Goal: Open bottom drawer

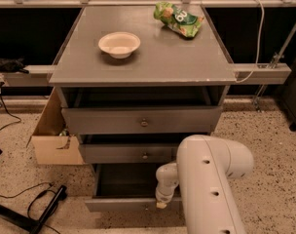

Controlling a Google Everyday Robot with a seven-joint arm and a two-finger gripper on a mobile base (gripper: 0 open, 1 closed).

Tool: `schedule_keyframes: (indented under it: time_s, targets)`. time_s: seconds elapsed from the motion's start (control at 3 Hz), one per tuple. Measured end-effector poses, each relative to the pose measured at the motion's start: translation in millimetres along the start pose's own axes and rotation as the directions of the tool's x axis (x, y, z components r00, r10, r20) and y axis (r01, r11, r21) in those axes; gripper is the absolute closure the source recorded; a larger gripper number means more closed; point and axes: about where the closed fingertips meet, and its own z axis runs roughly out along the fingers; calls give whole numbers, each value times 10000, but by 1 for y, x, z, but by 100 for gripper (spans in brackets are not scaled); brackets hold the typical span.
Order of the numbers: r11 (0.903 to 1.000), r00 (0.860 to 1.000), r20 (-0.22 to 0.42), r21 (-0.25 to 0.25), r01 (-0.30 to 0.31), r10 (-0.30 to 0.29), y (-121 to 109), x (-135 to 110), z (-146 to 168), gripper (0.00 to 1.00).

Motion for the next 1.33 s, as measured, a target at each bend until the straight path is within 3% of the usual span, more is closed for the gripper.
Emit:
schedule_keyframes:
  time_s: [1.33]
  targets:
    - [9999,9998,157,84,-140,139,0,0,-7,100]
